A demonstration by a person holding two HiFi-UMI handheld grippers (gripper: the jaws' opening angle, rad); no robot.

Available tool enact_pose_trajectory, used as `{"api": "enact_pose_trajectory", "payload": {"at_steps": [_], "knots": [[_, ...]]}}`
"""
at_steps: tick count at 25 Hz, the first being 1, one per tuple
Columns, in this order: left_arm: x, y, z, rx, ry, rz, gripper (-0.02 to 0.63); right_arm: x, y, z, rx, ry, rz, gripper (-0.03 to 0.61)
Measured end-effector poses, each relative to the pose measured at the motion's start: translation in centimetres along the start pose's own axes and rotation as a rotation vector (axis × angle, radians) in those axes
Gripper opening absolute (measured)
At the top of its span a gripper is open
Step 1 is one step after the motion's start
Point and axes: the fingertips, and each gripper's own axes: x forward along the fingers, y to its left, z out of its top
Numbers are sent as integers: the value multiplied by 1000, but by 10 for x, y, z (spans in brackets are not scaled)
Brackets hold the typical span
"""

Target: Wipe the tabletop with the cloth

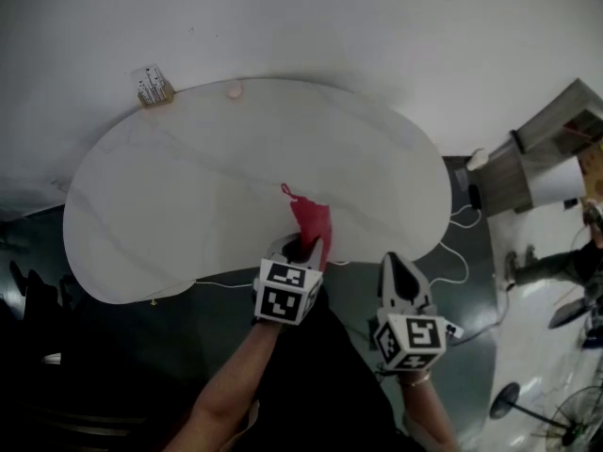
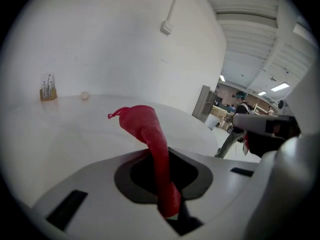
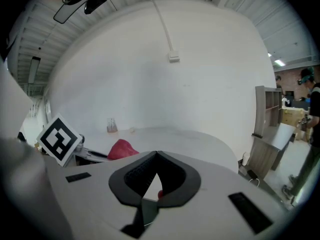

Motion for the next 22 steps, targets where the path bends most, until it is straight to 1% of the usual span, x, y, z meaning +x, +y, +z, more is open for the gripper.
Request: {"api": "enact_pose_trajectory", "payload": {"at_steps": [3,5,8,12,18,22], "knots": [[10,13,-15,-1,84,47,45,5,-1,4,-1,6,14,3],[8,27,-28,-2,132,83,44,11,4,4,-5,13,39,3],[-7,59,-48,-44,170,147,45,24,18,7,-16,30,82,3],[-42,106,-70,-140,168,260,44,43,49,9,-45,46,166,3],[-105,172,-106,-282,141,421,44,66,112,12,-102,64,306,3],[-152,213,-133,-350,111,517,44,71,152,13,-136,70,381,3]]}}
